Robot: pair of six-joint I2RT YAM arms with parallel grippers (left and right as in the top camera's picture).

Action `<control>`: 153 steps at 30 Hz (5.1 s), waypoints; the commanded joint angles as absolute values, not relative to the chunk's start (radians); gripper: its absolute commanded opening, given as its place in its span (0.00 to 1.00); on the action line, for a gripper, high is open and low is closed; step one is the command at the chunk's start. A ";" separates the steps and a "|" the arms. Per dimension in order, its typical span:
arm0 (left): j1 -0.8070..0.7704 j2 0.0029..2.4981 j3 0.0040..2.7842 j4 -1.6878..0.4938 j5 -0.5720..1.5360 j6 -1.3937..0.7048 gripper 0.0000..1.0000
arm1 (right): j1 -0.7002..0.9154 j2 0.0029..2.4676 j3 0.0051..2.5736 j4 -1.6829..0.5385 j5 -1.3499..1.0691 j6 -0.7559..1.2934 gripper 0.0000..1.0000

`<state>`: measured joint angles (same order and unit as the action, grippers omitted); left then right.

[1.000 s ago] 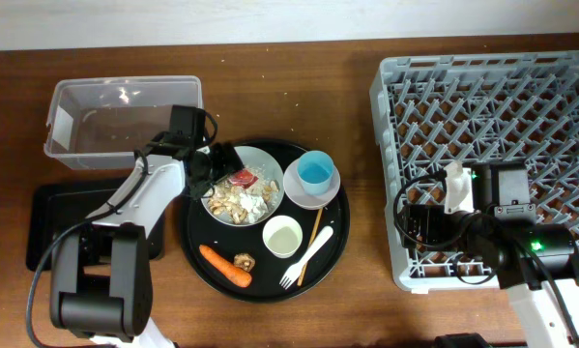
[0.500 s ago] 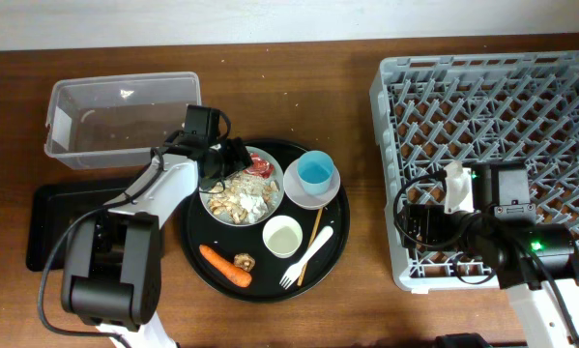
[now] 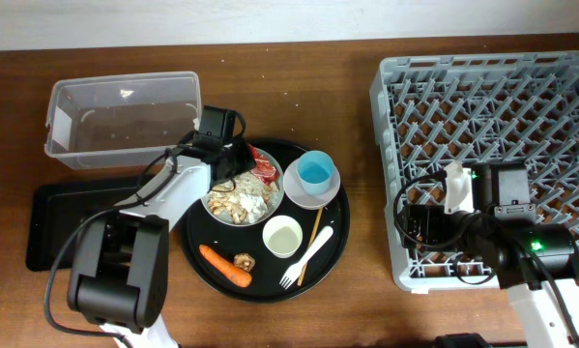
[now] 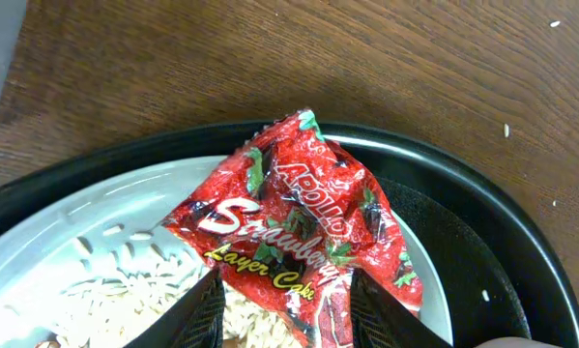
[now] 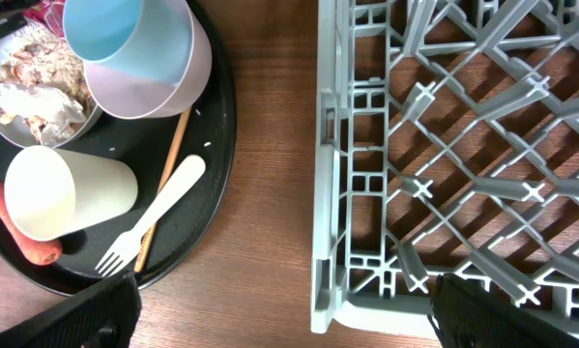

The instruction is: Sort waste into correct bins and load items into the dishwasher rack

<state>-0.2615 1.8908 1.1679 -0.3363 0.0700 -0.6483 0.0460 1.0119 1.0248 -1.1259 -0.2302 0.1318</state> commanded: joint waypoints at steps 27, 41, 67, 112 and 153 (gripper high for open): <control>-0.197 1.571 1.161 -0.444 -0.028 -0.447 0.00 | 0.052 1.011 1.048 -1.138 -0.231 0.129 0.99; 0.079 1.701 1.170 -0.142 -0.104 -0.408 0.60 | 0.052 1.011 1.048 -1.153 -0.231 0.129 0.99; -0.347 1.737 1.168 -0.709 0.070 -0.402 0.03 | 0.052 1.011 1.048 -1.177 -0.231 0.129 0.99; -0.516 1.869 1.252 -0.401 0.192 -0.223 0.00 | 0.051 1.011 1.048 -1.246 -0.171 0.139 0.99; -0.332 1.595 1.250 -0.539 1.269 -0.404 0.00 | 0.106 1.221 1.048 -0.672 -1.201 -0.365 0.95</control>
